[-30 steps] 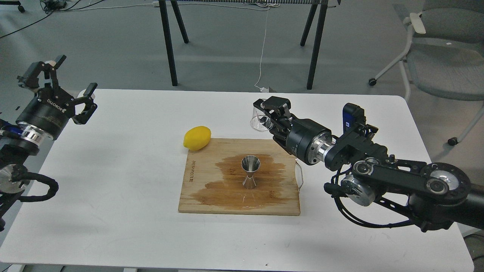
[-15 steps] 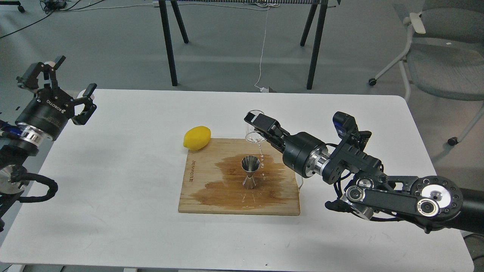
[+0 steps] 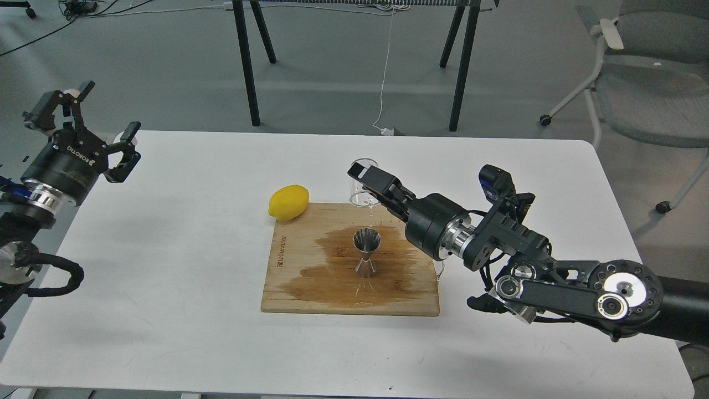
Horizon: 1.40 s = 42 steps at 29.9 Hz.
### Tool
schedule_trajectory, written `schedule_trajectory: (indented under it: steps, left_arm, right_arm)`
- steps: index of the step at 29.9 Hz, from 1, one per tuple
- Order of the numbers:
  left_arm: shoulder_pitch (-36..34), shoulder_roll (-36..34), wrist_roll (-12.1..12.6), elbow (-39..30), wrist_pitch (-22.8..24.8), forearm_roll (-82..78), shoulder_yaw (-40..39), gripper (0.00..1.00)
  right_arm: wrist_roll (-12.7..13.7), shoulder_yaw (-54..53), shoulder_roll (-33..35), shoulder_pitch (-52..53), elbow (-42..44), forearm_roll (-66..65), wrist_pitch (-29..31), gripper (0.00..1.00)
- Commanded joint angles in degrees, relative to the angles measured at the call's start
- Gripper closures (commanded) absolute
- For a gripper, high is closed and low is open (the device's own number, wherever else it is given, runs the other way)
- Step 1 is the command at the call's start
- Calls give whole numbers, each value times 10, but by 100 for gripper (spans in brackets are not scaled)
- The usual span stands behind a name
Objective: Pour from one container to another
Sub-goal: 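Tilt the glass with the right gripper to pour into the jigger, then carry the glass back toward its starting spot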
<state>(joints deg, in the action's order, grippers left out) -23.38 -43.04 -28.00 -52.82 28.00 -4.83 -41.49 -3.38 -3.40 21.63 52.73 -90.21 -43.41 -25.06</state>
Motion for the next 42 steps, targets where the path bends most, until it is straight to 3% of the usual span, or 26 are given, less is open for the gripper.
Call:
schedule_trajectory:
  steps: [1, 15, 23, 30, 37, 42]
  left_arm:
    - [0, -1, 0, 0, 0, 0, 0, 7]
    - [2, -2, 0, 0, 0, 0, 0, 7]
    - [7, -3, 0, 0, 0, 0, -1, 7]
    - [8, -4, 0, 0, 0, 0, 0, 7]
    - [8, -2, 0, -1, 0, 0, 1, 7]
    - [8, -3, 0, -1, 0, -1, 1, 7]
  right_arm:
    - [-3, 5, -4, 0, 3, -14, 0, 56]
    - [-6, -2, 1, 1, 13, 17, -10, 56]
    - [6, -264, -2, -90, 18, 338, -29, 56]
    - [7, -485, -4, -216, 74, 584, -29, 56]
    - [7, -579, -6, -295, 133, 760, -29, 56]
    - [5, -602, -14, -328, 157, 809, -29, 56]
